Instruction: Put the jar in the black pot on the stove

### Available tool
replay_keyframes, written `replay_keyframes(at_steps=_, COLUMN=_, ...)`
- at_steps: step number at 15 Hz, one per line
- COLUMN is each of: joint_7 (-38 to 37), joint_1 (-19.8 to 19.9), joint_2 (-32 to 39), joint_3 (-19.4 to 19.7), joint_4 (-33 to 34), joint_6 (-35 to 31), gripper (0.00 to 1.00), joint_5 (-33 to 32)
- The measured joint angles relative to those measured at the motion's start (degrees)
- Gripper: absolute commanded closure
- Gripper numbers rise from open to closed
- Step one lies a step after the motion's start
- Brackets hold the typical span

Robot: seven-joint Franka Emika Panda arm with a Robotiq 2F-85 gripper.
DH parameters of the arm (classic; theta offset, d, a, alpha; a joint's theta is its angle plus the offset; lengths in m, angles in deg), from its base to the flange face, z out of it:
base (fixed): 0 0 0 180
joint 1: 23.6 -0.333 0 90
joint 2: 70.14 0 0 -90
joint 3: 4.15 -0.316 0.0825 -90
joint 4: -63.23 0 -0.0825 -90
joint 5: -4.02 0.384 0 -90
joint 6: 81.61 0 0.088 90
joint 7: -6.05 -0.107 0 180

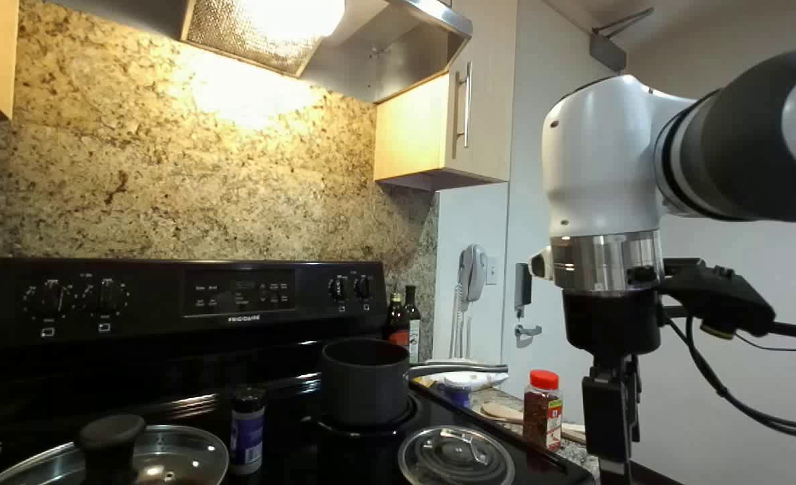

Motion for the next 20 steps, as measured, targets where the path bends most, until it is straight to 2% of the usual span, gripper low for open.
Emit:
replay_keyframes(at_steps=4, joint_7=0.0, joint_1=0.0, joint_2=0.0, joint_3=0.7, joint_4=0.0, joint_6=0.0, gripper=0.0, joint_5=0.0)
replay_keyframes(at_steps=11, joint_7=0.3, joint_1=1.1, joint_2=-1.2, joint_3=6.9, joint_4=-0.3, joint_6=-0.2, gripper=0.0, joint_5=-0.2)
replay_keyframes(at_steps=14, joint_7=0.4, joint_1=3.4, joint_2=-2.6, joint_3=8.9, joint_4=-1.3, joint_6=-1.7, gripper=0.0, joint_5=-1.5)
replay_keyframes(at_steps=20, joint_7=1.9, joint_1=10.1, joint_2=-4.5, joint_3=12.1, joint_4=-5.0, joint_6=-8.1, gripper=0.0, joint_5=-9.1)
